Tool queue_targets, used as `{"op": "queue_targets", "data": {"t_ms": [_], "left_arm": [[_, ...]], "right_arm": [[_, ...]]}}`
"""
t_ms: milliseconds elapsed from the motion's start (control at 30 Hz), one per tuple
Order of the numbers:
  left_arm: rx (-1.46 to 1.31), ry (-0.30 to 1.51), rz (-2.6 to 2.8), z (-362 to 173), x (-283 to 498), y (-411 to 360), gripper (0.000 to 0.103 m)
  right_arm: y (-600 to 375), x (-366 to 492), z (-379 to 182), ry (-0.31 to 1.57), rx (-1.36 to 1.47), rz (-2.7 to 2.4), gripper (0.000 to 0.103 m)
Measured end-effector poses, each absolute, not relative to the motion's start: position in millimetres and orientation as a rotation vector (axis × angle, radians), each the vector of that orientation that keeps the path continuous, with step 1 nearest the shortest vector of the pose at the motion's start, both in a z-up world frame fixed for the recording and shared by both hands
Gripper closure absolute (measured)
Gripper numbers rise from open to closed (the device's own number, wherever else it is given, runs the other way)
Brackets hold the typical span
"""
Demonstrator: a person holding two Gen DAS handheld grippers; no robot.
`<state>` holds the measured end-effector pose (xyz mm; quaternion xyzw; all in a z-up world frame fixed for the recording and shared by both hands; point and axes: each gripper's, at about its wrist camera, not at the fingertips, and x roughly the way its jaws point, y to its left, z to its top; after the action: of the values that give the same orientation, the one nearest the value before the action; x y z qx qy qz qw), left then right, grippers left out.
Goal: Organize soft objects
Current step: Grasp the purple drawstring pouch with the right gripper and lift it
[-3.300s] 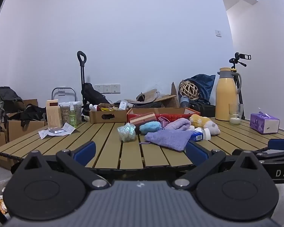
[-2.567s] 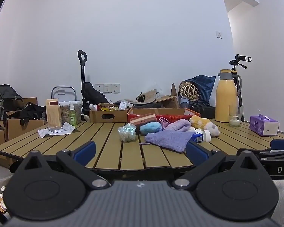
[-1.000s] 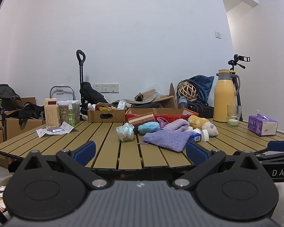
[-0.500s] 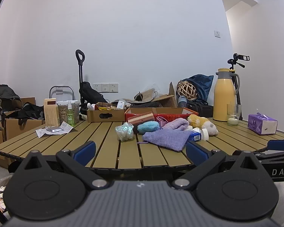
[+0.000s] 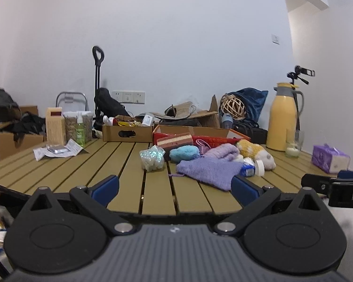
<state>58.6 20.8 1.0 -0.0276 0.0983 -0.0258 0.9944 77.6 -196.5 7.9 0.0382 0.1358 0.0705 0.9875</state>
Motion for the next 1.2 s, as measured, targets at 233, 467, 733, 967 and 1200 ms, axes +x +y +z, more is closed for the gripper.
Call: {"op": "queue_targets", "data": {"t_ms": [233,467,733,967,1200], "left_arm": [[-0.076,0.247,-0.178,10,134,27,0.000],[-0.068,0.388,-0.272,15,251,24,0.000],[-0.117,0.561,-0.324,-9,348,20,0.018],[-0.296,0.670,-0.373,-32,362,36,0.052],[-0.454,0.638,-0.293,-32,315,51,0.096]], "right_arm": [[-208,154,0,0.330,0.210,0.153,0.000],[-187,228,-14,0.464,0.231,0.227,0.001],[-158,291,-30,0.535,0.273,0.323,0.042],[-183,315,-38,0.611,0.353,0.321,0.080],[-202,326,-43,0.626,0.462,0.321,0.095]]}}
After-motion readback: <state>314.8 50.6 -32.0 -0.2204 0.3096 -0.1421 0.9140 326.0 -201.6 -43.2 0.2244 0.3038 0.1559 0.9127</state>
